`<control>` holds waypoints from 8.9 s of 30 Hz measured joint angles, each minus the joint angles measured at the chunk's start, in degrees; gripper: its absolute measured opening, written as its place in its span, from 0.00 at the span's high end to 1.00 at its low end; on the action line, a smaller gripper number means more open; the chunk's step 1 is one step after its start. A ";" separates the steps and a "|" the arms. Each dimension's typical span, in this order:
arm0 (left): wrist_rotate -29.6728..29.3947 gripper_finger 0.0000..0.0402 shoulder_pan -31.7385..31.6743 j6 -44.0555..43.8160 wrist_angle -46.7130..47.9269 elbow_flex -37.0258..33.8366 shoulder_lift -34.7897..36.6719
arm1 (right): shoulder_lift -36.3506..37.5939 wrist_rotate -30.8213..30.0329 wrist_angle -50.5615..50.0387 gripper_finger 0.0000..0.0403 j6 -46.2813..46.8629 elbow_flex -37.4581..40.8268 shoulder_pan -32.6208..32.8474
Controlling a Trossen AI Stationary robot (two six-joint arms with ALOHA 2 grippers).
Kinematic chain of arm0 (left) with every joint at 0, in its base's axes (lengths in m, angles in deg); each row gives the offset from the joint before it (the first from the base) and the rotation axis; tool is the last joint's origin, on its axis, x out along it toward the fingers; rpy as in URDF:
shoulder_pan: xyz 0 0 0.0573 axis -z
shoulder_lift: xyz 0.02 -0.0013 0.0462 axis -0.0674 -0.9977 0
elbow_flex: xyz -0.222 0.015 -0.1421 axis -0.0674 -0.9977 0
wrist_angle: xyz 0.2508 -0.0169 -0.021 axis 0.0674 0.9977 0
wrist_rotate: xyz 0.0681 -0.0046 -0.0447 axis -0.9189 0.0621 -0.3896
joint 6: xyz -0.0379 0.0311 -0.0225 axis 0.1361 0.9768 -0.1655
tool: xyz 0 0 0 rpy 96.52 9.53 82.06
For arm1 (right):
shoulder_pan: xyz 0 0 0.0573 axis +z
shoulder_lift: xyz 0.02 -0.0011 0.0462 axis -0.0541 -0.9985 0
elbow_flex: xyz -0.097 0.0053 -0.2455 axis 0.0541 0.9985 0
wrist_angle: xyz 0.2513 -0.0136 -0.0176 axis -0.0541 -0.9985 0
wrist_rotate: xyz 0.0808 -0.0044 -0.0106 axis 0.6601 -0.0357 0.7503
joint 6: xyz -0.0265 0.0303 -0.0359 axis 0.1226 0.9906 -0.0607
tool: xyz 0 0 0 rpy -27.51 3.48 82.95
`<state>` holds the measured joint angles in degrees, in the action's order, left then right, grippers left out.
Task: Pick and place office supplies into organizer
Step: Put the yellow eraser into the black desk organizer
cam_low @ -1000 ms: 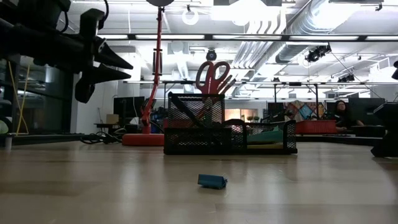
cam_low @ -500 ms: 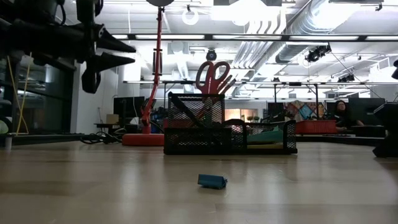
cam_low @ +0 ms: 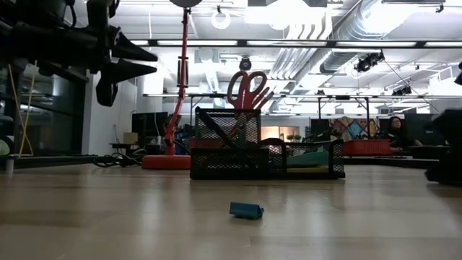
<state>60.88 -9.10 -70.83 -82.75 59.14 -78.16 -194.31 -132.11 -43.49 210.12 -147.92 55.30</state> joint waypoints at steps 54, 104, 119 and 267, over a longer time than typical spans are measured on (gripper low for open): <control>4.26 0.78 -0.01 0.33 2.75 0.00 -0.42 | -2.46 5.41 -3.96 0.95 -2.42 -38.63 4.19; 0.31 0.78 0.00 4.83 15.55 -0.02 -0.39 | -15.48 -6.51 3.93 0.59 -17.72 -39.36 4.22; -0.07 0.78 -0.01 4.81 19.48 -0.02 -0.39 | -15.13 -5.16 12.10 0.59 -16.89 -39.75 6.40; 1.51 0.78 -0.01 -1.66 20.71 -0.02 -0.39 | -11.62 -3.90 -22.71 0.99 -16.99 -54.65 -8.35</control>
<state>62.39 -9.11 -72.50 -62.04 59.12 -78.56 -205.93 -136.02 -66.20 193.12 -202.57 46.95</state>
